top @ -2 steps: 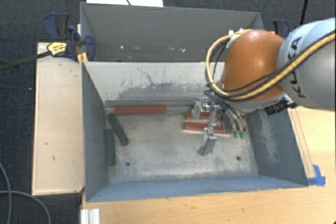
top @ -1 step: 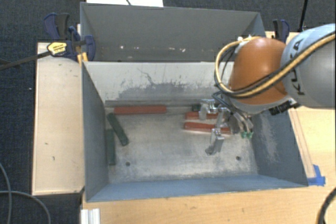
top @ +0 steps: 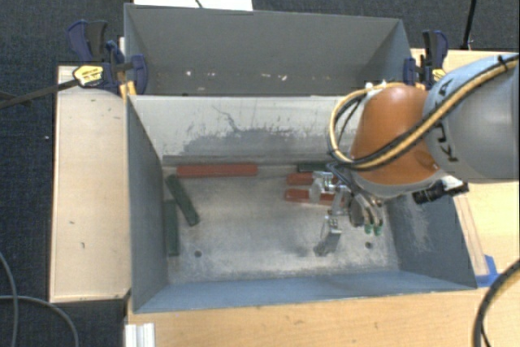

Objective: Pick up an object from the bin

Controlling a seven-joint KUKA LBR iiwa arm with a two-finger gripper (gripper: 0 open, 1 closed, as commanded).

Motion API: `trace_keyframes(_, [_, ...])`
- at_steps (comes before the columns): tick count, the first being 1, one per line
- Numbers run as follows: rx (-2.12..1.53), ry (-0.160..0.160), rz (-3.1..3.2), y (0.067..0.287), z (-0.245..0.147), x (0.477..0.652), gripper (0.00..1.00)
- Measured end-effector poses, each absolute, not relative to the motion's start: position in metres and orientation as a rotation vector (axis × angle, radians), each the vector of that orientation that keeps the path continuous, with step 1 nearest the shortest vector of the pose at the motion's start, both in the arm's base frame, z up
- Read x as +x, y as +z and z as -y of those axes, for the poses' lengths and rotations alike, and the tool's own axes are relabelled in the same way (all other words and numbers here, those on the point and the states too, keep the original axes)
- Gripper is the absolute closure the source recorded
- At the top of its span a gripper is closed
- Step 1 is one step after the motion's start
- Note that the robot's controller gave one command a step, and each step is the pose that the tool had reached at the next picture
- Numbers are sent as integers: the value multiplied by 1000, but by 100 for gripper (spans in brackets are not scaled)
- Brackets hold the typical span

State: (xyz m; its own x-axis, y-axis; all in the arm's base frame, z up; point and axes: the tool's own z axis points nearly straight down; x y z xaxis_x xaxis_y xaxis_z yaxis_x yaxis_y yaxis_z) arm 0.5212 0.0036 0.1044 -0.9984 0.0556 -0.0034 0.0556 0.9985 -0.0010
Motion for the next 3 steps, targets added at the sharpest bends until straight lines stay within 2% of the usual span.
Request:
trace_keyframes(1, [255,2,-3133,82,5,534,0])
trace_keyframes(2, [108,0,-3137,79,-4,565,0])
trace_keyframes(3, [471,2,-3101,71,-28,572,100])
